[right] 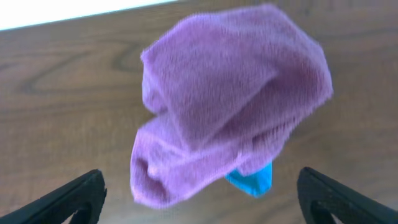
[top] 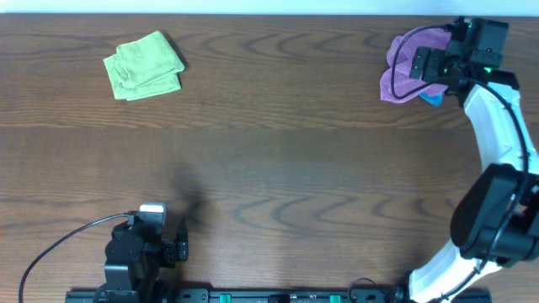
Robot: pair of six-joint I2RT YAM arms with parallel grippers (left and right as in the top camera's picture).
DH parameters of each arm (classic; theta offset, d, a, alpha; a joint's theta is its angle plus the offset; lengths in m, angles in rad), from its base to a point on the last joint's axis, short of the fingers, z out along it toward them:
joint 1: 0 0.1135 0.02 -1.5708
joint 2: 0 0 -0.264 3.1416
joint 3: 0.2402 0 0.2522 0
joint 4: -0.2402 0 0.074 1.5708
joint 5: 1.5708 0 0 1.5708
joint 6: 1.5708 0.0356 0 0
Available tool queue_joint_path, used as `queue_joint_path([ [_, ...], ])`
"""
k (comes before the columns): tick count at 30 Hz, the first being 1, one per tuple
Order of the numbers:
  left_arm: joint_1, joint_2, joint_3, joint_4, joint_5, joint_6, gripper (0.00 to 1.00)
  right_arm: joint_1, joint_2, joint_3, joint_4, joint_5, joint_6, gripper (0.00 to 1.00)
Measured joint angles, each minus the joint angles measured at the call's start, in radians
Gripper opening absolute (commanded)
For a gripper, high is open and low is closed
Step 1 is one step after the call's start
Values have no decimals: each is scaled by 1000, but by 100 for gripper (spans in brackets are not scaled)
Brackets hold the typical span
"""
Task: Fold the cloth
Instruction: 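Reach the right gripper to the purple cloth and grasp it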
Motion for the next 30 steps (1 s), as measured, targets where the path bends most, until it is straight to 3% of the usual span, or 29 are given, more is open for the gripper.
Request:
queue_joint_path([
  [14, 0, 0, 0, 0, 0, 0, 95, 0, 171, 5, 153, -7, 2, 84],
  [27, 0, 0, 0, 0, 0, 0, 95, 0, 227, 6, 200, -7, 3, 84],
  [30, 0, 0, 0, 0, 0, 0, 95, 0, 233, 6, 217, -7, 2, 80],
])
